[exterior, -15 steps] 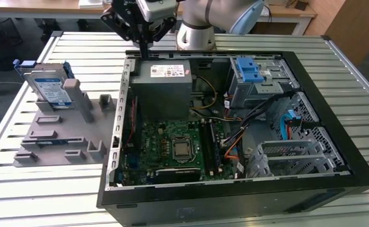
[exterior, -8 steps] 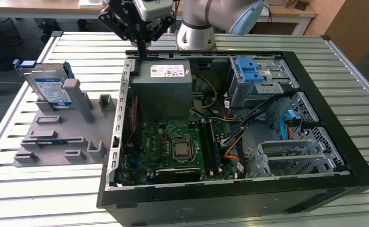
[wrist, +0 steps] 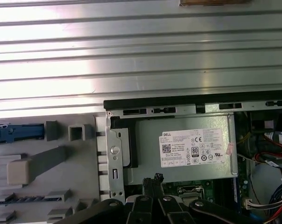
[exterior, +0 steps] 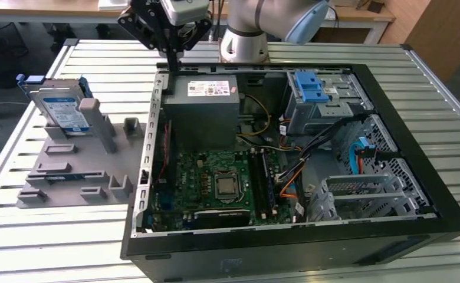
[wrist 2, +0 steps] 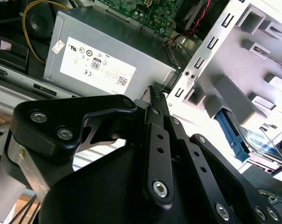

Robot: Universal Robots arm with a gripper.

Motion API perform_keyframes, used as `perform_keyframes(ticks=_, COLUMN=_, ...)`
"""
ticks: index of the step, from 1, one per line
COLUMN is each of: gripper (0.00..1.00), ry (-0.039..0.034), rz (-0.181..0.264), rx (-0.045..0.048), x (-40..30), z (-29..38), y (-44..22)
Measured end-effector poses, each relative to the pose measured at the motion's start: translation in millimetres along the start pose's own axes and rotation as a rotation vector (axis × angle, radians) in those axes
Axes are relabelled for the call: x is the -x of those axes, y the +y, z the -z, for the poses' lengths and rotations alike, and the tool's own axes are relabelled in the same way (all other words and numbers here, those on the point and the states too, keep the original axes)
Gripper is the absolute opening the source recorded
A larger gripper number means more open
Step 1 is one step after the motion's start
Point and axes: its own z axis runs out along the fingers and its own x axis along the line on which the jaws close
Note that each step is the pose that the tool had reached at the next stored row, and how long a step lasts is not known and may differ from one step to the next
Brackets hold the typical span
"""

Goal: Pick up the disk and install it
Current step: 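Reach for the disk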

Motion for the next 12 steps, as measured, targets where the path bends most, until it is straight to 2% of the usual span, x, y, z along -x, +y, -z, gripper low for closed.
perform_keyframes(ticks=12, gripper=0.11, ry=0.0, rz=0.0, rx=0.0, x=-11.6, z=-0.6, y=2.7)
